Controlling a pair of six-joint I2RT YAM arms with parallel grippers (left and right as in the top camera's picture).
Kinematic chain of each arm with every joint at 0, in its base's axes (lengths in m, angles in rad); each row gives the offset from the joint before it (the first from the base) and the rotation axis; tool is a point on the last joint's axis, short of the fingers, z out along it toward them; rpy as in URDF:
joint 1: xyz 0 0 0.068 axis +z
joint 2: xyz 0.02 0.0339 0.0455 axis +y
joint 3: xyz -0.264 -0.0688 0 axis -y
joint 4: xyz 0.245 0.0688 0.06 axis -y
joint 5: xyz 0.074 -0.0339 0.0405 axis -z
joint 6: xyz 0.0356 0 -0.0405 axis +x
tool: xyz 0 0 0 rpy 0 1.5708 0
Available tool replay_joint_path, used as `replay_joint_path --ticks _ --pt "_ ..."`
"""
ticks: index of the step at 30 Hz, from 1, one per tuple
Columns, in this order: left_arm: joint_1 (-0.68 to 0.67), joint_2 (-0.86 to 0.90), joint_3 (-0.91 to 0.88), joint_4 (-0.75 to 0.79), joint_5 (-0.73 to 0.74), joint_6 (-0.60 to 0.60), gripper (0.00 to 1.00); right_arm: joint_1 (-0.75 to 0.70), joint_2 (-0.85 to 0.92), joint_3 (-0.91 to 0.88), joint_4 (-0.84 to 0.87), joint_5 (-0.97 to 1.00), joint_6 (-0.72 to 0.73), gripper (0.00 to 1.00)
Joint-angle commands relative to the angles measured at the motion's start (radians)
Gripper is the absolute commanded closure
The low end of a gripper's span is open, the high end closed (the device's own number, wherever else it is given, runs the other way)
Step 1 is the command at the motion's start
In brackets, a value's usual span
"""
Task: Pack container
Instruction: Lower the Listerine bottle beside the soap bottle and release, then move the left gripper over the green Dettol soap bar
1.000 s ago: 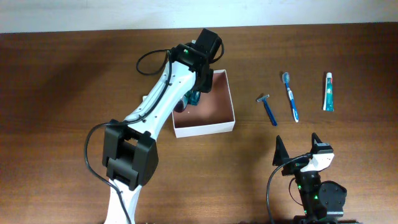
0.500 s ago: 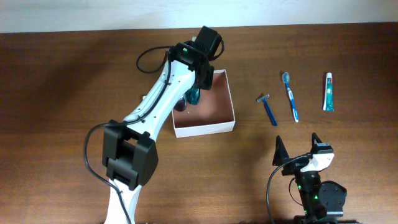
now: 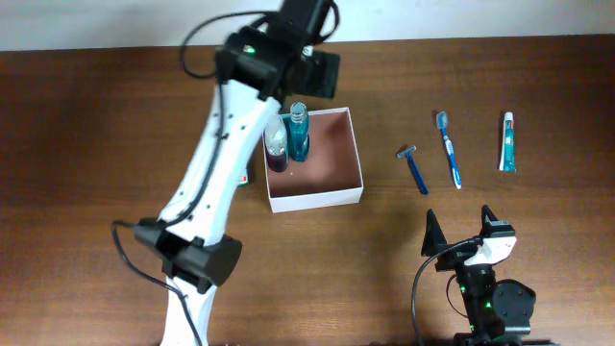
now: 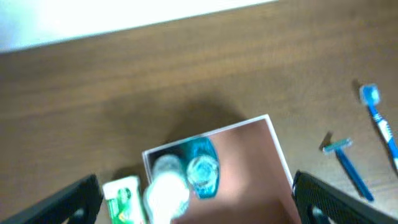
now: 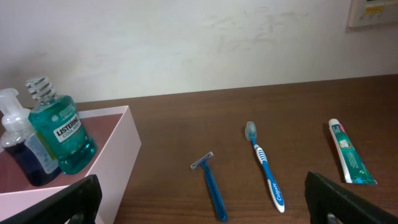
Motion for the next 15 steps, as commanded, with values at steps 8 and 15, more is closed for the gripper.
replay_joint_path --ticks 8,15 --pt "0.196 -0.082 0.077 -0.265 0.084 0.088 0.01 -0.008 -0.008 -0.008 -0.001 -0.013 -0.008 0.01" --pt "0.321 -0.076 -0.042 -0.263 0.153 0.043 0.01 -0.008 -0.008 -0.008 -0.001 -0.013 -0.008 0.01"
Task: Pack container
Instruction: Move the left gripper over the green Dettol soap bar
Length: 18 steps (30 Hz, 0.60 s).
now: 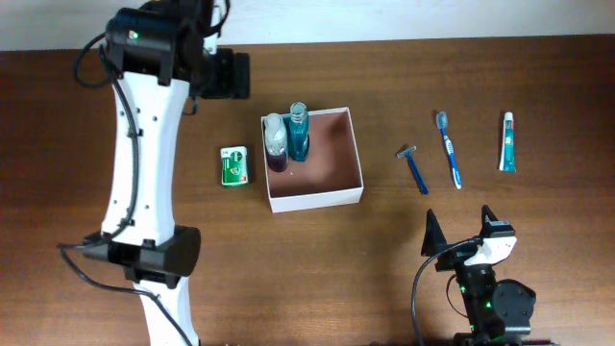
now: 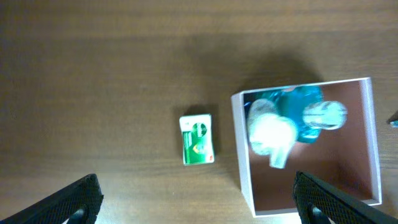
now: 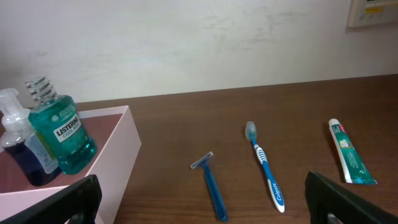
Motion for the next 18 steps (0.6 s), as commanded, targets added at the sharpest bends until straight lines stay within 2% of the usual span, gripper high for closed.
replay_joint_path --ticks 1,8,18 --pt "0.056 -0.013 -0.079 -0.002 0.048 -0.018 0.01 -0.008 -0.008 -0.008 -0.001 -0.013 -0.007 0.01" --pt "0.075 -0.012 -0.279 0.028 0.074 -0.009 0.01 -0.008 -0.008 -0.008 -0.001 -0.013 -0.007 0.01" --pt "0.075 -0.012 -0.645 0.275 0.092 -0.015 0.01 -0.008 -0.008 -0.008 -0.001 -0.013 -0.007 0.01"
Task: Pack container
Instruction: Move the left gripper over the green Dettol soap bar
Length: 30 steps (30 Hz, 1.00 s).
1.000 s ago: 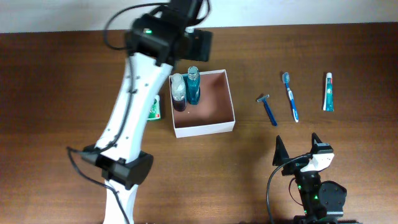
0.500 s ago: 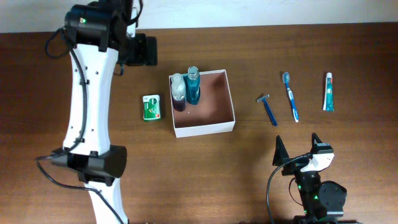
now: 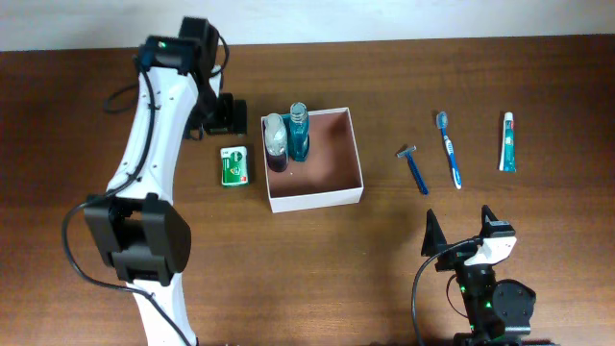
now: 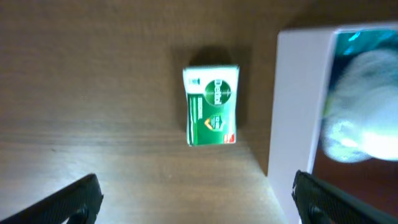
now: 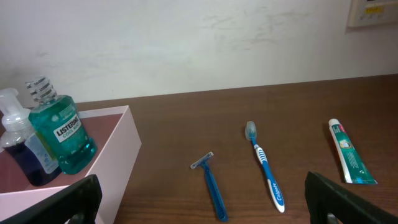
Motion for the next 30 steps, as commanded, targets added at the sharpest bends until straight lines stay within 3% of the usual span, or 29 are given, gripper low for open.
replay_joint_path --ticks 1,16,30 --pt "0.004 -0.012 -0.116 0.066 0.024 -0.019 0.01 -0.008 -0.008 -0.008 -0.001 -0.013 -0.007 0.01" --pt "0.031 -0.007 -0.327 0.298 0.024 -0.055 0.01 -0.008 -0.008 -0.008 -0.001 -0.013 -0.007 0.01" --pt "0.031 -0.007 -0.462 0.414 0.024 -0.055 0.01 -0.008 -0.008 -0.008 -0.001 -0.013 -0.007 0.01"
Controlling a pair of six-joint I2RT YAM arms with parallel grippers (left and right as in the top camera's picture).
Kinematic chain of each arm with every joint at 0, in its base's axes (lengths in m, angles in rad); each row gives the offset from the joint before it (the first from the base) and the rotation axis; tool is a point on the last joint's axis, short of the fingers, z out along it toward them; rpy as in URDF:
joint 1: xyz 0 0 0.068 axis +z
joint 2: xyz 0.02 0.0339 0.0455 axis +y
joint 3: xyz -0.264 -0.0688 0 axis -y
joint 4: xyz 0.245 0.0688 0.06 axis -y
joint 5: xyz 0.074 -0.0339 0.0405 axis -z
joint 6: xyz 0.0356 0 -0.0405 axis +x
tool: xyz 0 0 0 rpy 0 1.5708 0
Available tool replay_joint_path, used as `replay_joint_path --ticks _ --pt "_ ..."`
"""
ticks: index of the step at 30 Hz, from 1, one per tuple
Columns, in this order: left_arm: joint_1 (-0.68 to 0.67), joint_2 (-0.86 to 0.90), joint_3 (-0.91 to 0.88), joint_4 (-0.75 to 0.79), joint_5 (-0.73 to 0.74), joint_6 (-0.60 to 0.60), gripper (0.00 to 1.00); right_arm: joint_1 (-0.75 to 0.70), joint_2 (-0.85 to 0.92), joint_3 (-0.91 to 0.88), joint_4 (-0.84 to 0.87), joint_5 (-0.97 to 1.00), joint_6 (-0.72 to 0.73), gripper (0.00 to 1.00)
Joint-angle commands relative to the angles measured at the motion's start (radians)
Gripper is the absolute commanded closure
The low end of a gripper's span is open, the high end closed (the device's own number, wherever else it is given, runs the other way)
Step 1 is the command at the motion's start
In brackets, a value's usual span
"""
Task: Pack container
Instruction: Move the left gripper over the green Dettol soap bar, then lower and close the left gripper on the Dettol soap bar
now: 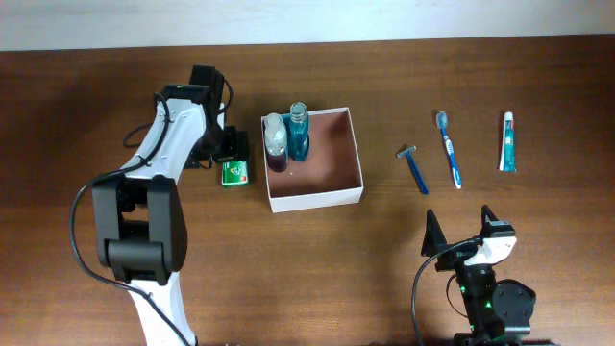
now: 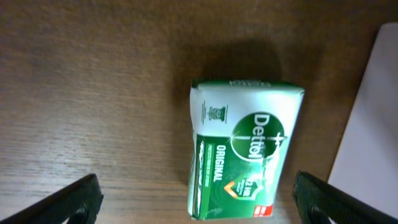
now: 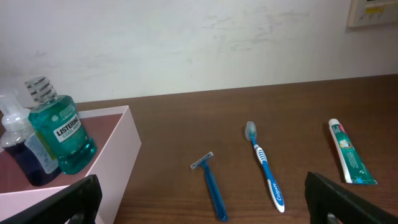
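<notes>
A pink box (image 1: 332, 159) holds a teal mouthwash bottle (image 1: 298, 135) and a pump bottle (image 1: 276, 144) in its left end. Just left of the box lies a green Dettol soap pack (image 1: 233, 174) flat on the table. My left gripper (image 1: 233, 154) hovers directly over the soap pack (image 2: 245, 149), open (image 2: 198, 202), its fingers well apart on either side and not touching it. My right gripper (image 1: 459, 229) rests open near the front edge, aimed at the razor (image 3: 211, 180); nothing lies between its fingers (image 3: 199, 202).
Right of the box lie a blue razor (image 1: 414, 168), a blue toothbrush (image 1: 449, 149) and a toothpaste tube (image 1: 506, 141), side by side. The box's white wall (image 2: 373, 124) stands close on the soap's right. The left arm (image 1: 163, 163) stretches along the table's left side.
My left gripper has come down and nearer to the soap pack, which now fills much more of the left wrist view. Its jaws stay open. The right arm has not moved.
My left gripper was open above the box's left end with the two bottles. Then it stood high to the left of the box with the soap in view. Then it was lower, behind the soap, and now it is close over it.
</notes>
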Motion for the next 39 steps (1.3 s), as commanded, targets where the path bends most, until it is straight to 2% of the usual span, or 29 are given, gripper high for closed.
replay_joint_path --ticks 1,15,39 --pt "0.004 -0.007 -0.021 0.010 0.011 -0.010 0.01 -0.008 -0.008 -0.008 -0.001 -0.013 -0.007 0.01" --pt "-0.050 -0.003 -0.021 0.052 -0.046 -0.010 0.01 -0.008 -0.008 -0.008 -0.001 -0.013 -0.007 0.01" --pt "-0.042 0.072 -0.021 0.070 -0.038 -0.033 0.01 -0.008 -0.008 -0.008 -0.001 -0.013 -0.007 0.01"
